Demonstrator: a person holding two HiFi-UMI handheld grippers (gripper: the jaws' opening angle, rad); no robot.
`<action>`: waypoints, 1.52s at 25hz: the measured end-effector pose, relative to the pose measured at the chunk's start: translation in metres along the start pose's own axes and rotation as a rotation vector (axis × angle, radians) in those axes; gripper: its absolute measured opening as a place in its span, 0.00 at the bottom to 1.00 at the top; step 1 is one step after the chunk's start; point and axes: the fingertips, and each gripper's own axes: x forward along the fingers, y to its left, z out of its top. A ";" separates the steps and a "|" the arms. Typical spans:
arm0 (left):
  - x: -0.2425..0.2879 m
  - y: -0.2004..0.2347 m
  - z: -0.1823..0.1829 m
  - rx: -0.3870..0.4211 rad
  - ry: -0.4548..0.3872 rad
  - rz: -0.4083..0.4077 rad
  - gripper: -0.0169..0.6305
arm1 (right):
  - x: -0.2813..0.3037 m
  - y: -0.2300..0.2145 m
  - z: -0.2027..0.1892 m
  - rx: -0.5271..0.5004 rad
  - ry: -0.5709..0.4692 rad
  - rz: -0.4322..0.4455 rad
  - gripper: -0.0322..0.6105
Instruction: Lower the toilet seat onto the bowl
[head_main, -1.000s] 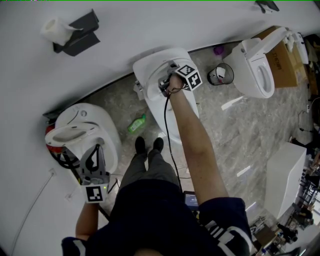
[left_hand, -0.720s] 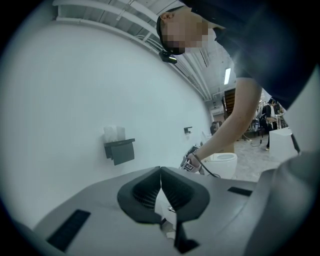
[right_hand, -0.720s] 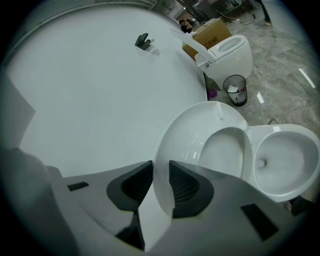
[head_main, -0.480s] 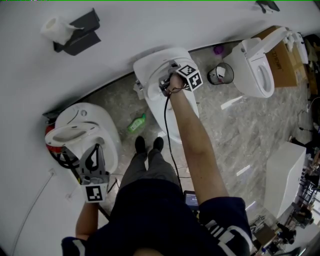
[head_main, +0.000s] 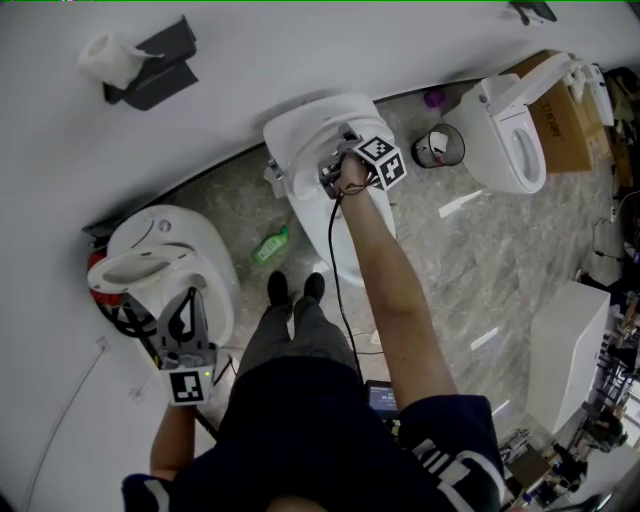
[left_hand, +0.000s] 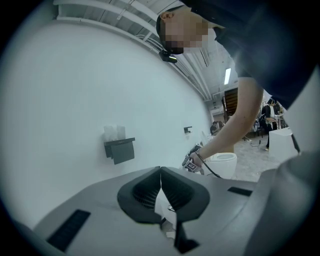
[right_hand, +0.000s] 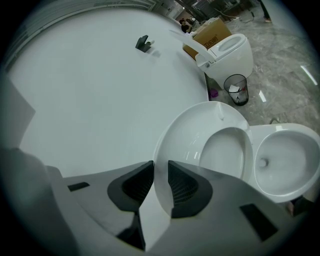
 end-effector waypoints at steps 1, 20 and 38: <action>0.001 0.000 0.001 0.002 -0.002 -0.002 0.06 | -0.002 -0.001 0.000 0.004 -0.001 0.003 0.22; 0.006 -0.013 0.000 0.025 -0.006 -0.050 0.06 | -0.071 -0.029 0.002 0.052 0.024 0.153 0.21; 0.000 -0.035 0.001 0.057 -0.008 -0.100 0.06 | -0.144 -0.071 0.000 0.066 0.022 0.248 0.19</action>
